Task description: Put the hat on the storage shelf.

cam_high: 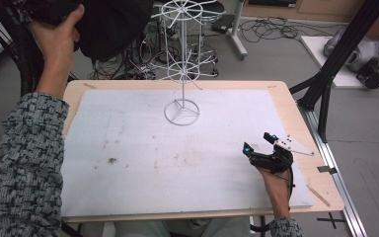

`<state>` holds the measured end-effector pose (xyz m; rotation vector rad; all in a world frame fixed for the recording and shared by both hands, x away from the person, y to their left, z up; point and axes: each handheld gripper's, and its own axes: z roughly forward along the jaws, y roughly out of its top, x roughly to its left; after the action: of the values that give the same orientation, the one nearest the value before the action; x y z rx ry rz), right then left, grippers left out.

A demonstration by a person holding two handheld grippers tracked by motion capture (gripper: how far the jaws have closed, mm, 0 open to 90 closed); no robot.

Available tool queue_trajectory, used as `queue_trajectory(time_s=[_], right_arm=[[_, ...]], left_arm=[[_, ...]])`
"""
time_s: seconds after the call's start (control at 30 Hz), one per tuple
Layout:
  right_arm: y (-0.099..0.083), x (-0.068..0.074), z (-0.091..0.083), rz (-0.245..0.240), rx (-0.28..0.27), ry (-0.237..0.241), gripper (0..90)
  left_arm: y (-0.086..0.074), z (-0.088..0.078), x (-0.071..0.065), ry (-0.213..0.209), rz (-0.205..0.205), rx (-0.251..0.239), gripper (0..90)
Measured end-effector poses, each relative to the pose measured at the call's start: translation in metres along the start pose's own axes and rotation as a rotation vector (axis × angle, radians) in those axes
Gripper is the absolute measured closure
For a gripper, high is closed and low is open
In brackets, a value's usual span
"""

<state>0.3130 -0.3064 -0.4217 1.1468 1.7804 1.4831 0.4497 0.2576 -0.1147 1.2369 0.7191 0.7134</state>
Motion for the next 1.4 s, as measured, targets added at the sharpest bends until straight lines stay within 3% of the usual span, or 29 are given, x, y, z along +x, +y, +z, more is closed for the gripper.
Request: queue_trajectory(time_s=[0.23, 0.67, 1.4], right_arm=[[0.000, 0.000, 0.001, -0.004, 0.001, 0.001, 6.8], [0.000, 0.001, 0.005, -0.002, 0.009, 0.003, 6.8], [0.000, 0.000, 0.004, 0.002, 0.004, 0.000, 6.8]], left_arm=[[-0.006, 0.003, -0.002, -0.018, 0.002, 0.017, 73.0], [-0.028, -0.003, 0.010, -0.043, -0.032, 0.025, 71.7], [-0.035, -0.005, 0.012, -0.034, 0.022, 0.075, 65.6]])
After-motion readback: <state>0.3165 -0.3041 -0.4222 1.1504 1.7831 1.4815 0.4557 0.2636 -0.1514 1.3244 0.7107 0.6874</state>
